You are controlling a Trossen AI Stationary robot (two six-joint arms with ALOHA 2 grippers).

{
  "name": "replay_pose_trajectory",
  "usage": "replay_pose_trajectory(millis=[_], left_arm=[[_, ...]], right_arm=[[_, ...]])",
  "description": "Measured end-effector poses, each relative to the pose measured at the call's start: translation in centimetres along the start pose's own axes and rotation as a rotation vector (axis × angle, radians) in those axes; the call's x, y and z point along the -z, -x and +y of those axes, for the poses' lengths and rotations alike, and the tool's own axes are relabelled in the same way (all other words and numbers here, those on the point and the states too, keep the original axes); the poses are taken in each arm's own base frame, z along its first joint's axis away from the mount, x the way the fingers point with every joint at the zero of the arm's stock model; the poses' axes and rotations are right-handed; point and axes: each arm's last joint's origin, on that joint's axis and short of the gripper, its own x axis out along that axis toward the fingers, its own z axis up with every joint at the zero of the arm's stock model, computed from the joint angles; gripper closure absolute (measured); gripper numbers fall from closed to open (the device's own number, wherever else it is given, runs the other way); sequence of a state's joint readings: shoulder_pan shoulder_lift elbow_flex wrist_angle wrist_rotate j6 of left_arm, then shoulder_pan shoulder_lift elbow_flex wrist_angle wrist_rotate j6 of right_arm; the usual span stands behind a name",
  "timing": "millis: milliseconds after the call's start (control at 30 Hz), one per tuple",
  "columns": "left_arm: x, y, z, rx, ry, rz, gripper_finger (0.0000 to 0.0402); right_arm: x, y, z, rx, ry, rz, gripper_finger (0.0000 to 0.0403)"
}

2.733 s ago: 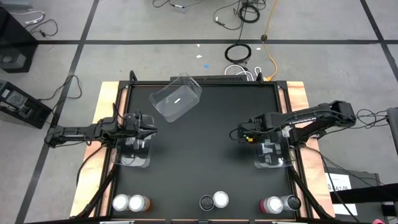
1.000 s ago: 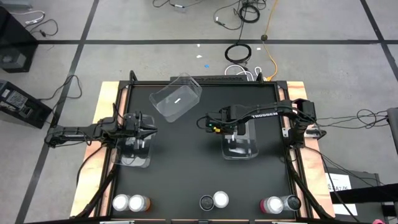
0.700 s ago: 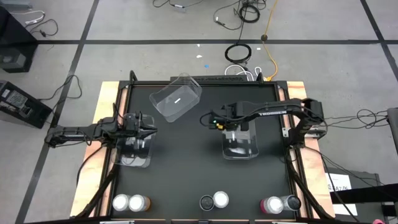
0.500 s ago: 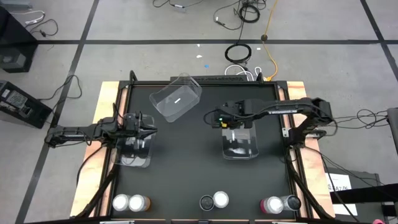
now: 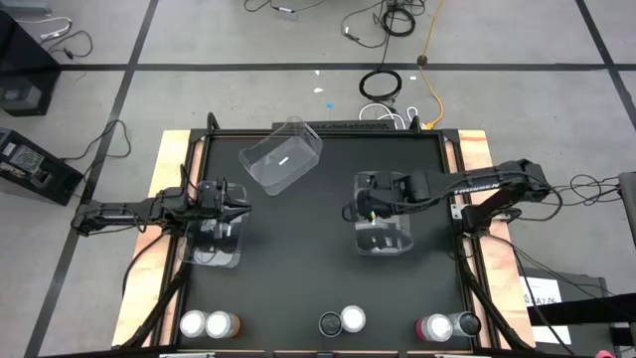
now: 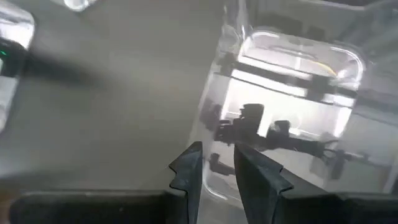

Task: Sort soda cans
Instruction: Move the top left transparent bin to the center of the table

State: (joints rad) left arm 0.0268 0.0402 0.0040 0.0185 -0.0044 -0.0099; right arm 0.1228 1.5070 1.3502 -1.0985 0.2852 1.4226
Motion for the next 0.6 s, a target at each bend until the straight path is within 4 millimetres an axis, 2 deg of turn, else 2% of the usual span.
replay_pose_trajectory(millis=[133, 233, 433, 600], left_arm=[[0.0, 0.0, 0.0, 0.0, 0.225, -0.002, 0.0349], [0.0, 0.0, 0.0, 0.0, 0.314, -0.002, 0.0349], [0.0, 0.0, 0.0, 0.0, 0.323, -0.001, 0.0349], [0.0, 0.0, 0.0, 0.0, 0.326, -0.001, 0.0349]], right_arm=[[2.1, 0.7, 0.0, 0.007, 0.016, -0.097, 0.0319], [3.6, 1.3, 0.2, -0.017, 0.023, -0.146, 0.0319], [6.0, 2.3, 0.2, -0.074, 0.016, -0.22, 0.0319], [7.2, 2.9, 0.1, -0.108, 0.04, -0.297, 0.0319]])
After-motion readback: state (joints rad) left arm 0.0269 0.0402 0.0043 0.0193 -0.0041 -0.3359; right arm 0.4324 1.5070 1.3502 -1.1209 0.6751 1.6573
